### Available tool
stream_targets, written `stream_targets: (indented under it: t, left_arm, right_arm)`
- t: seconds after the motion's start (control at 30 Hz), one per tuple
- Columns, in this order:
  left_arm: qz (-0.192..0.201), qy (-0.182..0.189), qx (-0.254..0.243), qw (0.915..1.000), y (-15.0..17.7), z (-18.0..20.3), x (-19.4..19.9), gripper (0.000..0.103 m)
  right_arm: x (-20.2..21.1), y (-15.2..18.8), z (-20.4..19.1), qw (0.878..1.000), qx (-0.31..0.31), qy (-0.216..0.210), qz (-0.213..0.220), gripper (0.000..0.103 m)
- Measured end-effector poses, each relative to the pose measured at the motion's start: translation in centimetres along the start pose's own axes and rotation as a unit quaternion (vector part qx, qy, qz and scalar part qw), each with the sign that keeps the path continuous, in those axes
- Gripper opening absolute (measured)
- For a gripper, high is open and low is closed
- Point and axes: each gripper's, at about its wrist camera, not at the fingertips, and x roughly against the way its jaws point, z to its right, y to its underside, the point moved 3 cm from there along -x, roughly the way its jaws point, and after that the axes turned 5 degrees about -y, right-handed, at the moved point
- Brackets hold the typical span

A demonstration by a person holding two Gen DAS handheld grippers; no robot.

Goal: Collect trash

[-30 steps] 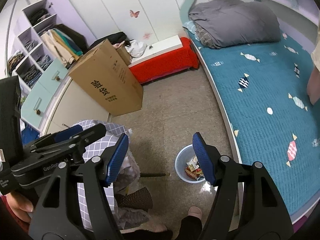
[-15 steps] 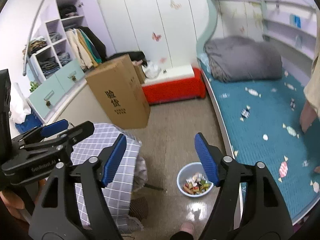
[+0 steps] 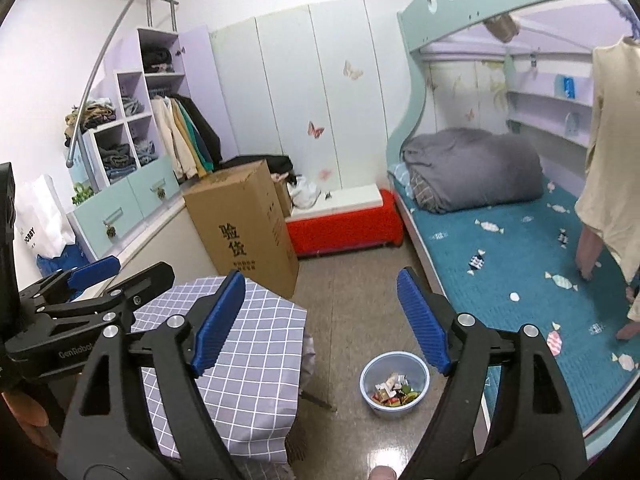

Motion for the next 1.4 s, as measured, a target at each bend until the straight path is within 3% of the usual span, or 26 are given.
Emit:
stream_targets:
  t: [0.3, 0.57, 1.4]
  left_arm:
    - [0.038, 0.005, -0.010, 0.9992, 0.2, -0.9, 3.5, 0.094]
    - [0.052, 0.005, -0.010, 0.9986, 0.0, -1.3, 4.4, 0.094]
    - [0.049, 0.010, -0.006, 0.9987, 0.2, -1.9, 4.0, 0.094]
  right_arm:
    - [3.3, 0.7, -2.4, 0.999, 0.010, 0.013, 0.029, 0.082]
    - [4.5, 0.8, -2.8, 0.999, 0.010, 0.025, 0.043, 0.083]
    - [4.0, 0.9, -2.4, 0.999, 0.007, 0.024, 0.036, 0.084]
